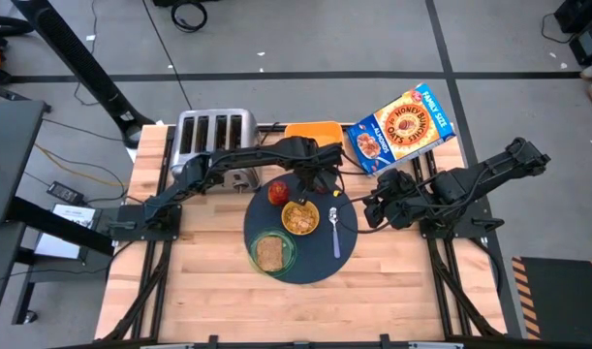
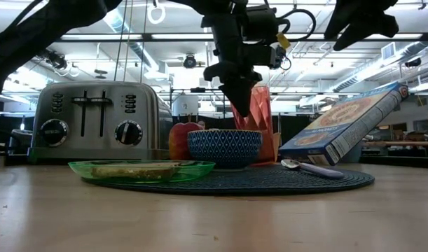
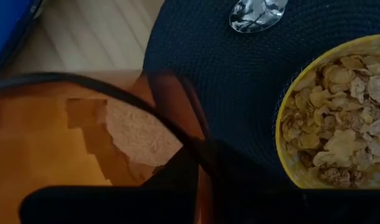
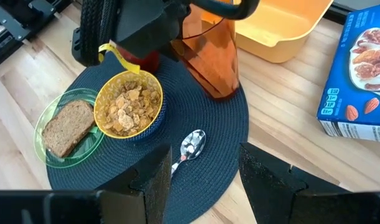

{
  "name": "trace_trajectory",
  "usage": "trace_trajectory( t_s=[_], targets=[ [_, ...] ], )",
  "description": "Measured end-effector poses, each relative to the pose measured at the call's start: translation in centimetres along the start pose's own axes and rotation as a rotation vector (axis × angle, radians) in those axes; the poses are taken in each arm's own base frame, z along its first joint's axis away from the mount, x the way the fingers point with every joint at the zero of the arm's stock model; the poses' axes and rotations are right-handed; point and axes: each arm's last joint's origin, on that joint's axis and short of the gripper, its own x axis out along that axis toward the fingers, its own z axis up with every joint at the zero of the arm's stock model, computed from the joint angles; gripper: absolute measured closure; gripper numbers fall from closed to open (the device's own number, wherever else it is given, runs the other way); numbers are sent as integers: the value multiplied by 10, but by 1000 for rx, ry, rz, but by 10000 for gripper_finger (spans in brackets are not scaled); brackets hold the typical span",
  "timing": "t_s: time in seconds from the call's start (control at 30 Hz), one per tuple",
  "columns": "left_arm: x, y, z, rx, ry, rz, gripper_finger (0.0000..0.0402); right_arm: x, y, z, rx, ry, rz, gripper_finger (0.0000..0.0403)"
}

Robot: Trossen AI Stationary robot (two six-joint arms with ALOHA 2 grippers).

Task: Arrange a breakfast setting
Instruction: Put the orange cup of milk on the table mat to the top right of the yellow bowl, then adjust the blue cereal box

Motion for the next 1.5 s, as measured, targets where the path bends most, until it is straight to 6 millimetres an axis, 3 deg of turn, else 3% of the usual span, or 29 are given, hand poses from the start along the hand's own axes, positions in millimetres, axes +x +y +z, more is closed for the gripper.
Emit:
trace_trajectory(
  t_s=[0.47, 0.67, 0.97, 1.13, 1.37, 1.5],
  targets=[
    [-6, 0, 0, -52, 10, 29, 274, 0, 0, 0, -1, 5, 2, 212],
    [-25, -2, -2, -98, -3, 36, 234, 0, 0, 0, -5, 5, 0, 212],
    [-71, -2, -5, -201, -102, 80, 216, 1, -3, 1, -6, -1, -27, 212],
    [-105, -9, -12, -314, -135, 81, 216, -2, -17, 21, 111, -128, -101, 212],
    [-172, -28, -27, -460, -270, 17, 216, -25, -68, 71, 330, -210, -366, 212],
    [-207, -46, -31, -457, -380, -36, 216, -24, -100, 76, 516, -223, -539, 211]
  ],
)
